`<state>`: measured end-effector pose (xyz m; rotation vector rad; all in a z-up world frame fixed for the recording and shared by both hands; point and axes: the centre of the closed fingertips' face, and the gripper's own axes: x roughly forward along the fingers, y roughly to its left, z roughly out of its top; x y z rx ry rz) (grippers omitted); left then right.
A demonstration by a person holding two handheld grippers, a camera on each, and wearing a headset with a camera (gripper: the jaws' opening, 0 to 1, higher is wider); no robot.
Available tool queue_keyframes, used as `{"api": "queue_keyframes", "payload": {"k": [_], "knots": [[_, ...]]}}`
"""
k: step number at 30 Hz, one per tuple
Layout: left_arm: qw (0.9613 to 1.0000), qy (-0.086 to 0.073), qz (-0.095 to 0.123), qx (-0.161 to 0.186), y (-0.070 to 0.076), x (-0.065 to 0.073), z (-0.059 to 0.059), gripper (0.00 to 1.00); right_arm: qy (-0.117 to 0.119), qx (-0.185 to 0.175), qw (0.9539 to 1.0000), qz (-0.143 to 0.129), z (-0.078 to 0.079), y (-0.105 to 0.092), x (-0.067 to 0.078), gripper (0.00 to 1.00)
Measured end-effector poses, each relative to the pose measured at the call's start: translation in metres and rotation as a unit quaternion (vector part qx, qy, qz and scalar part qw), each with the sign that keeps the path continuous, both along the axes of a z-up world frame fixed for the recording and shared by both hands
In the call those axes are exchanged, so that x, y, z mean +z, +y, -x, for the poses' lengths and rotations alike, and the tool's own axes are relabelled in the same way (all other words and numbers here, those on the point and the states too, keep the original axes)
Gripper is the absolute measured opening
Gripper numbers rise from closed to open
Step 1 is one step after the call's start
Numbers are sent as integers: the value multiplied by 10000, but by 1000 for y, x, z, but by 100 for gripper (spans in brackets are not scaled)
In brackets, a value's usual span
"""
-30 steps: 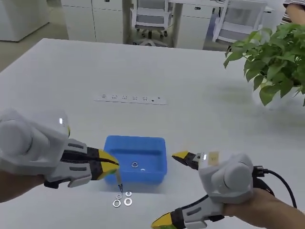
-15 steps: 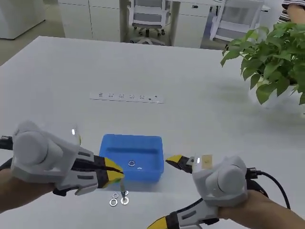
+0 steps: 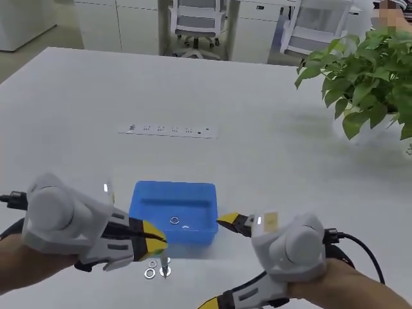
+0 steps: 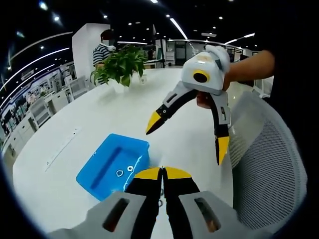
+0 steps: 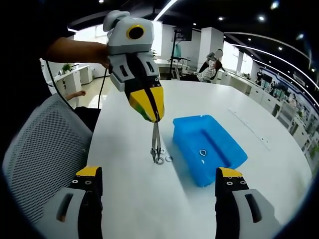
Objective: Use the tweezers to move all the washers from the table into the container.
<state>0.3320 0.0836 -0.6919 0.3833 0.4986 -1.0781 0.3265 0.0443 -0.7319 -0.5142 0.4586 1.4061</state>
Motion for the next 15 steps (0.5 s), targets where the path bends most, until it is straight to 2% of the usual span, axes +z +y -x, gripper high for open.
{"api": "queue_keyframes", "payload": {"k": [4, 10, 15], "knots": [[10000, -30, 44, -5, -2, 1, -1, 5, 24, 25, 10000, 18, 2, -1, -2, 94], [9999, -36, -28, -132, -3, 1, -1, 5, 17, 135, 9999, -1, 3, 3, -2, 89], [9995, -3, -74, -312, -4, 0, 0, 5, 47, 397, 9992, 22, 5, 9, -4, 78]]}}
